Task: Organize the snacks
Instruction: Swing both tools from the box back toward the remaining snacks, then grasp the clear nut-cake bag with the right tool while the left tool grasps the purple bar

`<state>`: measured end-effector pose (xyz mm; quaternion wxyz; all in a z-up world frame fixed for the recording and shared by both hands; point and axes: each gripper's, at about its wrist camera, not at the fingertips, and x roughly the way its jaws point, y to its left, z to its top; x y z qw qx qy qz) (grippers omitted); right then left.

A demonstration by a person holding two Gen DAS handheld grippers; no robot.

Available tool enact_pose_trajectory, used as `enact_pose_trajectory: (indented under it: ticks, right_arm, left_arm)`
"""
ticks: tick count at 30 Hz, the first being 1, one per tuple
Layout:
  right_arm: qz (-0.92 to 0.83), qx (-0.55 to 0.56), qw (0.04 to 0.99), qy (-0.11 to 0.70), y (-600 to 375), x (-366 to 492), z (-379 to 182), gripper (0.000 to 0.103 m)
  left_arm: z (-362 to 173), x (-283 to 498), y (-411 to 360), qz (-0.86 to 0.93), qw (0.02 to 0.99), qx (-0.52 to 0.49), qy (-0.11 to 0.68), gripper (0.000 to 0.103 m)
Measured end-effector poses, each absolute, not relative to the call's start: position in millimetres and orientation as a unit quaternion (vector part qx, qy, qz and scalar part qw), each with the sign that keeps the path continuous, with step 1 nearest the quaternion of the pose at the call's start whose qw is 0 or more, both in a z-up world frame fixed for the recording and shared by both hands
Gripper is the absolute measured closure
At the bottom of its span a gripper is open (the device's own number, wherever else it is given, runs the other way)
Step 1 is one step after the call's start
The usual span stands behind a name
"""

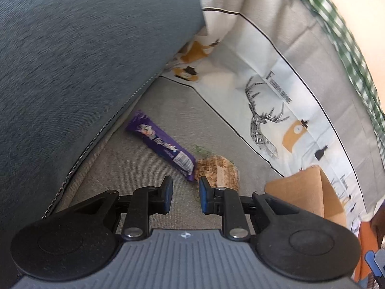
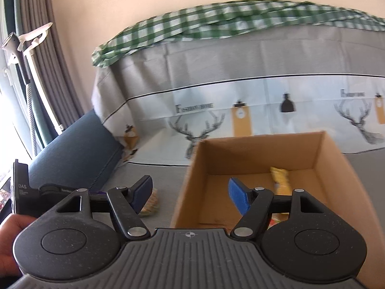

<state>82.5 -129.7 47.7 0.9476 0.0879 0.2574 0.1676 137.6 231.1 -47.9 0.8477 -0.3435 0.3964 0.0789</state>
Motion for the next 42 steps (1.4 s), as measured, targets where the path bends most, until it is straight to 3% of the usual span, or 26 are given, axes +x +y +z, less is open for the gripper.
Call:
enact_pose_trajectory:
  ticks: [14,25,33,35,37,42]
  right_arm:
    - [0.236,0.030,0.910,0.338,-1.3,167.9,13.2,0.012]
    - [0.239,-0.035,0.874,0.422,60.0,232.7,-61.2,0.005]
    - [0.227,-0.050,0.854,0.465,76.1,252.0,-105.8,0.006]
    - [0.225,-0.059,0.852,0.469,78.4,251.9,-112.7,0.017]
    - [0.222,-0.064,0.854,0.466,77.6,250.1,-114.3,0.022]
    - [0.232,-0.062,0.864,0.442,67.0,228.0,-96.8,0.022]
  left_arm:
    - [-63.4,138.1,252.5,0.105,0.818,-0.396,0.405,0.078]
    - [-65.8,140.1,253.7,0.114,0.814,-0.400,0.406,0.063]
    - [-65.4,141.0,254.4,0.113,0.813,-0.401,0.407,0.062]
    - [-65.3,141.3,254.7,0.113,0.812,-0.402,0.407,0.062]
    - [-65.3,141.3,255.1,0.113,0.812,-0.403,0.407,0.062]
    - [-65.2,140.7,255.5,0.110,0.812,-0.403,0.407,0.062]
